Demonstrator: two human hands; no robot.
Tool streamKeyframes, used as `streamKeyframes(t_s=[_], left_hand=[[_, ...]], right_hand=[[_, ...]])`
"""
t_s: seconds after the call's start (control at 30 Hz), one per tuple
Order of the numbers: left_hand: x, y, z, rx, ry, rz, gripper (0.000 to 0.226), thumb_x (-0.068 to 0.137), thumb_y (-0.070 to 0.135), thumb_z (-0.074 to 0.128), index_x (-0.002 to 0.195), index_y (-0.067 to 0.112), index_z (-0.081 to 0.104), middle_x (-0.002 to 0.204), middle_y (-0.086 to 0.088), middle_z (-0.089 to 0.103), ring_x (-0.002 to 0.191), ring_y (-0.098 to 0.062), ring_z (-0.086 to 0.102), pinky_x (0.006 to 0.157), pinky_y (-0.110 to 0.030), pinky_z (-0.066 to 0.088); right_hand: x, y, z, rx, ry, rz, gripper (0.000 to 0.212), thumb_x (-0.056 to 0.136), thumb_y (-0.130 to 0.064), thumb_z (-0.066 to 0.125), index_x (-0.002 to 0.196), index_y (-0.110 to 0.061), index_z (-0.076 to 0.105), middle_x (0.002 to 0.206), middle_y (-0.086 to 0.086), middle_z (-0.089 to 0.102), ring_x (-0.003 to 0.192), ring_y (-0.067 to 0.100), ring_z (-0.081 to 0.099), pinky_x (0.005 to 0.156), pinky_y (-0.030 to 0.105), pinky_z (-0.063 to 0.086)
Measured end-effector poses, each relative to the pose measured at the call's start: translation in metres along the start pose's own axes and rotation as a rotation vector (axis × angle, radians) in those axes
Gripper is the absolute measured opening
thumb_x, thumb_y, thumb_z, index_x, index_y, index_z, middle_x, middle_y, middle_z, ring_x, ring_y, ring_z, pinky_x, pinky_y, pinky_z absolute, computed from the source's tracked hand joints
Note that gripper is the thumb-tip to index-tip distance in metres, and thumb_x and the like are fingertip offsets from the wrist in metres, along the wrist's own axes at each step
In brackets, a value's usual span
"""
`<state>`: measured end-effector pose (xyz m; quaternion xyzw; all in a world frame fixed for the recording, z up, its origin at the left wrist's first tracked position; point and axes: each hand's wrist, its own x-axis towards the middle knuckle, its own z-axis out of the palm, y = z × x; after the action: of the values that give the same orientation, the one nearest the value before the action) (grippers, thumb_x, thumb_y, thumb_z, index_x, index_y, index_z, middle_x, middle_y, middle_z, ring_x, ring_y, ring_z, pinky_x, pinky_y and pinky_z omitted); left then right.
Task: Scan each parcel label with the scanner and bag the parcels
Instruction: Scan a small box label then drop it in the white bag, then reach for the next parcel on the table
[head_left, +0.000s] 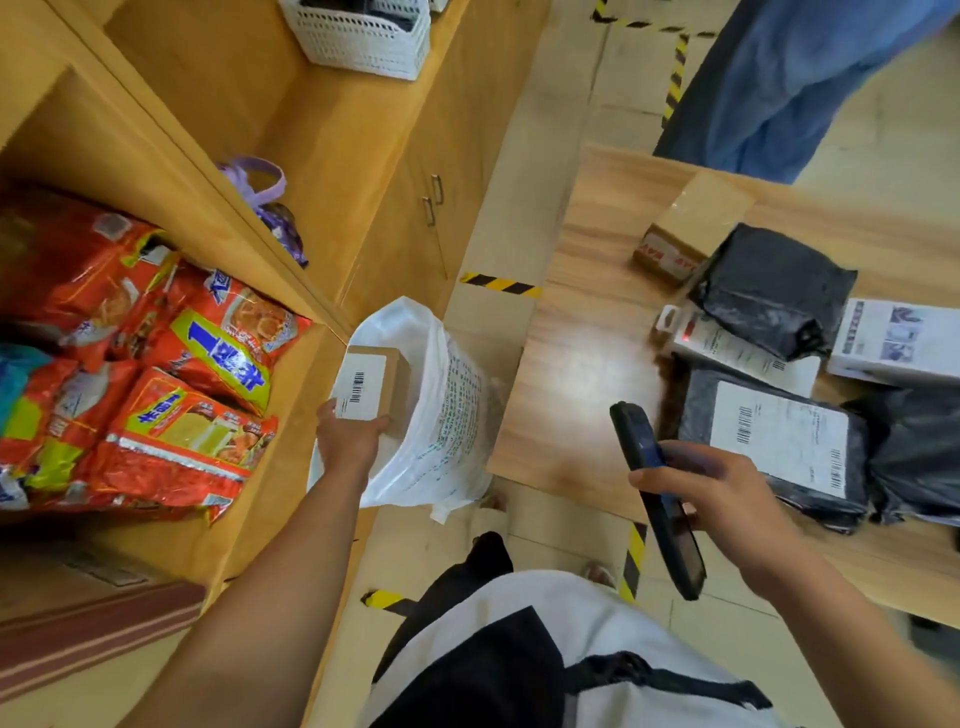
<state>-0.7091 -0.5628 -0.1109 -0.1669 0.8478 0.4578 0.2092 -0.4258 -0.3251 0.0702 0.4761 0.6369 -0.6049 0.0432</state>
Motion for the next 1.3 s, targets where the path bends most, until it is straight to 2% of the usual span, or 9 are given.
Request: streamKeyframes(t_s=[0.33, 0.5, 0.63, 0.73, 0.83, 0.93, 1.03, 1.17, 1.3], left_hand=[[0.047, 0.004, 0.009, 0.033, -0.190, -0.057, 0.092, 0.073, 0.025, 0.085, 0.148, 0.022, 0.032, 0.142, -0.006, 0.047, 0.125, -0.030, 0.049, 0.099, -0.042, 0.045], [0.049, 0.015, 0.013, 0.061, -0.215, -0.060, 0.071, 0.084, 0.033, 0.074, 0.144, 0.023, 0.038, 0.150, -0.007, 0.041, 0.128, -0.030, 0.047, 0.091, -0.035, 0.040], [0.038, 0.030, 0.020, 0.091, -0.258, 0.042, 0.057, 0.089, 0.027, 0.066, 0.141, 0.025, 0.043, 0.147, -0.004, 0.042, 0.122, -0.027, 0.049, 0.091, -0.035, 0.040], [0.023, 0.047, 0.032, 0.103, -0.315, 0.159, 0.051, 0.090, 0.022, 0.062, 0.139, 0.025, 0.046, 0.147, -0.002, 0.044, 0.127, -0.027, 0.047, 0.096, -0.036, 0.042], [0.005, 0.068, 0.054, 0.116, -0.403, 0.276, 0.041, 0.092, 0.020, 0.062, 0.131, 0.027, 0.052, 0.141, 0.003, 0.048, 0.109, -0.011, 0.058, 0.081, -0.022, 0.043], [-0.021, 0.094, 0.083, 0.153, -0.541, 0.396, 0.030, 0.092, 0.018, 0.061, 0.119, 0.032, 0.057, 0.128, 0.007, 0.055, 0.087, 0.002, 0.058, 0.059, -0.015, 0.042], [-0.056, 0.112, 0.115, 0.249, -0.715, 0.532, 0.026, 0.090, 0.018, 0.064, 0.113, 0.029, 0.061, 0.117, 0.004, 0.061, 0.101, -0.014, 0.060, 0.070, -0.024, 0.045], [-0.108, 0.116, 0.159, 0.471, -0.956, 0.724, 0.032, 0.085, 0.018, 0.070, 0.114, 0.029, 0.060, 0.116, 0.002, 0.059, 0.108, -0.018, 0.057, 0.079, -0.028, 0.045], [-0.152, 0.112, 0.201, 0.741, -1.076, 0.953, 0.060, 0.079, 0.025, 0.076, 0.134, 0.024, 0.052, 0.138, -0.007, 0.047, 0.126, -0.025, 0.046, 0.103, -0.035, 0.040]], right_hand=[[0.019, -0.027, 0.039, 0.057, 0.095, -0.004, 0.051, 0.044, -0.057, 0.084, 0.090, -0.034, 0.081, 0.083, -0.008, 0.077, 0.083, 0.021, 0.075, 0.088, 0.057, 0.058], [0.022, -0.028, 0.047, 0.106, 0.134, -0.017, 0.054, 0.045, -0.057, 0.085, 0.092, -0.035, 0.072, 0.099, -0.004, 0.072, 0.073, 0.014, 0.075, 0.064, 0.035, 0.057], [0.021, -0.030, 0.049, 0.120, 0.143, -0.055, 0.079, 0.043, -0.061, 0.081, 0.113, -0.026, 0.071, 0.106, 0.001, 0.071, 0.078, 0.015, 0.074, 0.058, 0.028, 0.054], [0.015, -0.032, 0.044, 0.157, 0.183, -0.057, 0.051, 0.051, -0.053, 0.083, 0.096, -0.031, 0.075, 0.097, 0.003, 0.075, 0.074, 0.019, 0.075, 0.058, 0.031, 0.058], [0.005, -0.027, 0.036, 0.215, 0.208, -0.058, 0.029, 0.056, -0.047, 0.084, 0.083, -0.039, 0.080, 0.085, -0.004, 0.077, 0.073, 0.016, 0.075, 0.061, 0.034, 0.060], [-0.006, -0.016, 0.027, 0.250, 0.292, -0.030, 0.065, 0.050, -0.052, 0.085, 0.109, -0.024, 0.078, 0.101, -0.003, 0.076, 0.096, 0.019, 0.072, 0.085, 0.047, 0.059], [-0.021, 0.001, 0.014, 0.305, 0.368, -0.003, 0.074, 0.047, -0.054, 0.084, 0.112, -0.020, 0.077, 0.107, 0.002, 0.077, 0.102, 0.022, 0.071, 0.081, 0.045, 0.060], [-0.045, 0.029, -0.006, 0.409, 0.482, 0.038, 0.072, 0.047, -0.054, 0.086, 0.112, -0.024, 0.078, 0.113, 0.005, 0.075, 0.104, 0.024, 0.070, 0.094, 0.054, 0.056], [-0.072, 0.056, -0.026, 0.476, 0.551, 0.038, 0.033, 0.057, -0.035, 0.091, 0.088, -0.028, 0.083, 0.086, 0.005, 0.077, 0.070, 0.012, 0.074, 0.063, 0.034, 0.057]])
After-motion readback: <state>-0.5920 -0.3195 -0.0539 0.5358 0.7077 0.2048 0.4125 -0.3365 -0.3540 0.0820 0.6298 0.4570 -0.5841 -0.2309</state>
